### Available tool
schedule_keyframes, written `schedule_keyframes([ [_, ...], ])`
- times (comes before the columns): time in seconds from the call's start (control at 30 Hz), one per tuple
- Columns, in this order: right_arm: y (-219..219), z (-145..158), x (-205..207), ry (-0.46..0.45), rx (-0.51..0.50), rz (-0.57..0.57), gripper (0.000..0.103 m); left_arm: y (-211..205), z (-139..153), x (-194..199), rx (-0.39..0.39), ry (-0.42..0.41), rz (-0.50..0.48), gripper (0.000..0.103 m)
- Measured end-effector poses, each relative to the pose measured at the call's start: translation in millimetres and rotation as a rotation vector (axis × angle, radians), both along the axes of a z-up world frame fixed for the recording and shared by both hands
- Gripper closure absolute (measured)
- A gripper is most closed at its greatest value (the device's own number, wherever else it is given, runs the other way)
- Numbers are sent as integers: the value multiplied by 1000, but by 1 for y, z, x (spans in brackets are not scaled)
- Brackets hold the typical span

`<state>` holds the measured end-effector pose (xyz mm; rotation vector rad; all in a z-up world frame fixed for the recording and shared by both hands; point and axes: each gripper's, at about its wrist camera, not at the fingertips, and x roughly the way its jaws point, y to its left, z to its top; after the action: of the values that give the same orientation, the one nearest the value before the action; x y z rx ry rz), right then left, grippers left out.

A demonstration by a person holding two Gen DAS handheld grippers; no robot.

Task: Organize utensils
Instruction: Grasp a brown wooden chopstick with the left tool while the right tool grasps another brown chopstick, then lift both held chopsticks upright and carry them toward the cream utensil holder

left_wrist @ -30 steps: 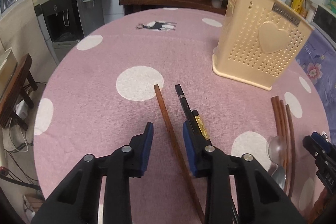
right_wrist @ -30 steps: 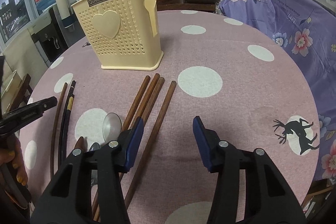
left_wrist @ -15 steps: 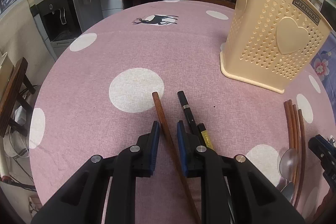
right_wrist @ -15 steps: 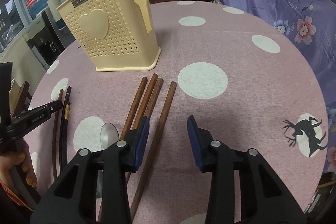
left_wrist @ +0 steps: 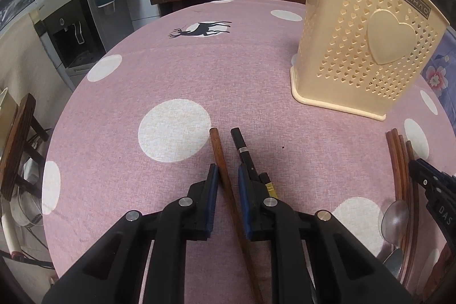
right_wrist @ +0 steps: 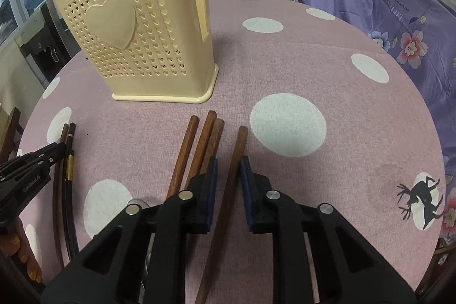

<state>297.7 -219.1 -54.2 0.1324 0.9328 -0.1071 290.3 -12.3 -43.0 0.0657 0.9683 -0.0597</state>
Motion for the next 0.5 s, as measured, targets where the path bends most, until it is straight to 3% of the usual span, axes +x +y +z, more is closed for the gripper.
schedule_keyframes([
  [0.23, -2, 0, 2, -3, 10, 1, 93, -1, 0, 2, -7, 2, 1, 94],
  [0.5, -17, 0, 3, -14, 123, 1, 94, 0, 0, 4, -26, -3, 16, 95],
])
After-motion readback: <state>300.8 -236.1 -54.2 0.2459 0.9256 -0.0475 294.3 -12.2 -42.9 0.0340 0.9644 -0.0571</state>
